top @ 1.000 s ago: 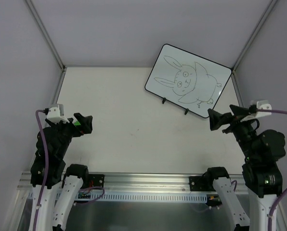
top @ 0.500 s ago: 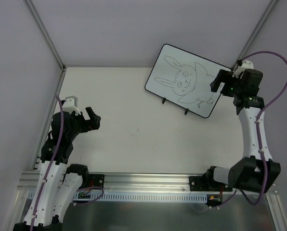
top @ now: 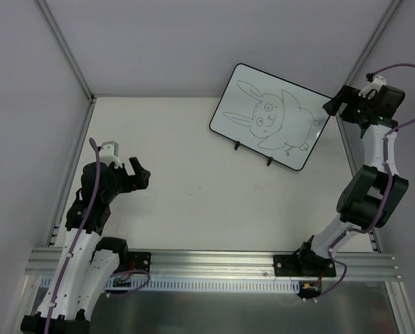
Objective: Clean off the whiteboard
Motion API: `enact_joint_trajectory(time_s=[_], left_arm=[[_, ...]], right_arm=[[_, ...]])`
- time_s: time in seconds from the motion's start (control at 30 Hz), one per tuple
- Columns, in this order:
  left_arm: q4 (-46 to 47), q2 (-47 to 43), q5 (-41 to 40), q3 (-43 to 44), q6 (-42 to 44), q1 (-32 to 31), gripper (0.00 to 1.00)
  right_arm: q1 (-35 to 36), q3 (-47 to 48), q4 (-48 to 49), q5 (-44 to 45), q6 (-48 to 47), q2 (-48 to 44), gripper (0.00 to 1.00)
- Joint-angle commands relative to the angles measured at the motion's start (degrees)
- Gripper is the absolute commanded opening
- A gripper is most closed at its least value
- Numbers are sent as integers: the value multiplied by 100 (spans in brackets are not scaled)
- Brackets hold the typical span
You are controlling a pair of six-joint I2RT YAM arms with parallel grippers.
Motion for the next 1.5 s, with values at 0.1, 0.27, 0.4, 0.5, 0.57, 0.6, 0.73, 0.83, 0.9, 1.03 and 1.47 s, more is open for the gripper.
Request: enact_joint_trajectory(time_s=[0.1,0.27,0.4,0.5,0.57,0.6,0.73,0.83,0.9,1.03,1.47], left_arm=[[367,-25,167,-79,103,-59,99],[394,63,184,-88,111,-59,99],[402,194,167,-88,120,-59,99],[411,247,184,-88,120,-59,99],[420,265,176,-88,129,-59,99],[420,274,167,-96,129,-59,99],[438,353,149,-88,147,-59,99],[438,432,184,-88,146,-59,99],[438,484,202,-70,147,-59,99],[446,529,220,-53,146,-59,99],[455,221,334,-96,111,-59,99]], right_arm=[[-228,497,226,-1166,-428,564,92],[-228,962,217,-2097,-297,1222,83],[-211,1341,226,-2660,-156,1628,74],[-184,1455,235,-2635,-208,1751,74],[-184,1517,244,-2643,-209,1822,74],[-193,1578,235,-2669,-209,1918,73],[-184,1701,244,-2801,-191,2146,71],[-184,1763,270,-2880,-165,2261,67],[-184,1754,288,-2907,-165,2288,61],[-193,1640,288,-2995,-200,2244,48],[-193,-125,911,-3320,-112,1234,0]])
